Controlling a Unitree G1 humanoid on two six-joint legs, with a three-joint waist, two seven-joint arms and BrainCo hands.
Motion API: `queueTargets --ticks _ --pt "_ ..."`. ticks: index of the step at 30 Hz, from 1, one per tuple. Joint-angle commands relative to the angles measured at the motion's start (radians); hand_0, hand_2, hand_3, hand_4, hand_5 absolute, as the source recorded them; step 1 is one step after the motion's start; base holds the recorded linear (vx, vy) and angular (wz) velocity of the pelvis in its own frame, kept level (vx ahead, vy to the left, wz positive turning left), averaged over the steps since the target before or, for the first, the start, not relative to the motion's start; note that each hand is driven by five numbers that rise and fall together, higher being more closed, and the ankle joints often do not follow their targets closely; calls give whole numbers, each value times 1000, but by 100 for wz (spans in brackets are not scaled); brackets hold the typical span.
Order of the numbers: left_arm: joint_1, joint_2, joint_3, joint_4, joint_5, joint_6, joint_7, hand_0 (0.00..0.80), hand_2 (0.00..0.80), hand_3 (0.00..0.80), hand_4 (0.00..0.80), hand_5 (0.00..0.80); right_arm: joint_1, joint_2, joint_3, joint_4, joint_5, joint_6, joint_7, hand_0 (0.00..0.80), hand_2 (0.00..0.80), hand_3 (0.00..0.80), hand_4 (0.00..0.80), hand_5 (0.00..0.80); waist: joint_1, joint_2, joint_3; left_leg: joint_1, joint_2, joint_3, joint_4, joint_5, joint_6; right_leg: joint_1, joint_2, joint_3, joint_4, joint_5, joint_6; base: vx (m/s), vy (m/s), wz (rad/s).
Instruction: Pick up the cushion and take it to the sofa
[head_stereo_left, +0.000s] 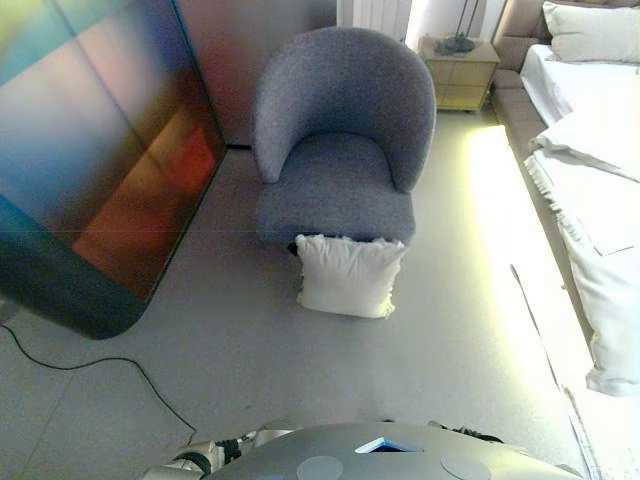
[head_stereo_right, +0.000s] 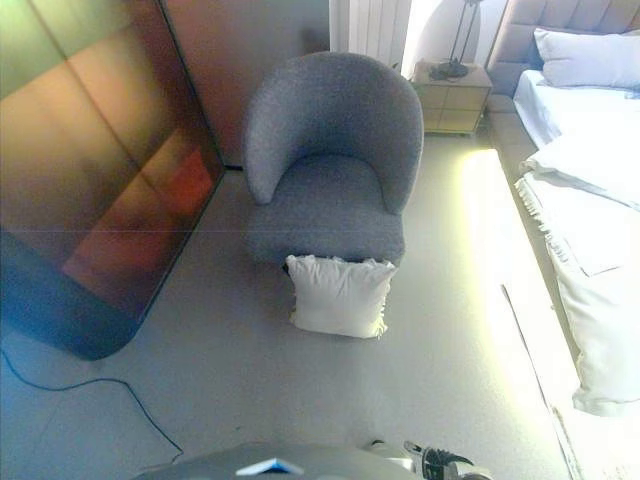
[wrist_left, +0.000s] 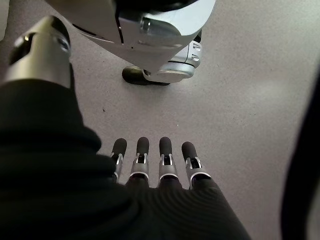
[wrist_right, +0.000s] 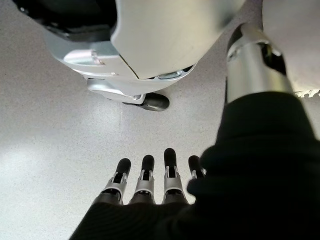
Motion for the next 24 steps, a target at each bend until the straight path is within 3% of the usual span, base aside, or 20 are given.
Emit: queueTargets --ticks 1,5,24 --pt "-49 0 -7 77 26 37 26 0 0 0 0 0 -65 35 19 63 7 -10 -3 0 0 0 0 0 -13 -51 15 -19 -45 20 -8 -40 50 17 -24 26 3 -44 38 0 0 0" --pt "-49 0 -2 80 8 -1 35 0 0 0 0 0 -68 33 19 57 8 -2 -4 0 0 0 0 0 -13 -51 16 -22 -44 18 -8 -38 49 16 -22 30 3 -43 38 0 0 0" --pt "-52 10 1 79 30 6 43 0 0 0 0 0 -76 24 18 67 -20 -8 -8 0 0 0 0 0 -13 -50 19 -17 -39 13 -8 -33 49 13 -4 34 10 -51 25 3 -30 0"
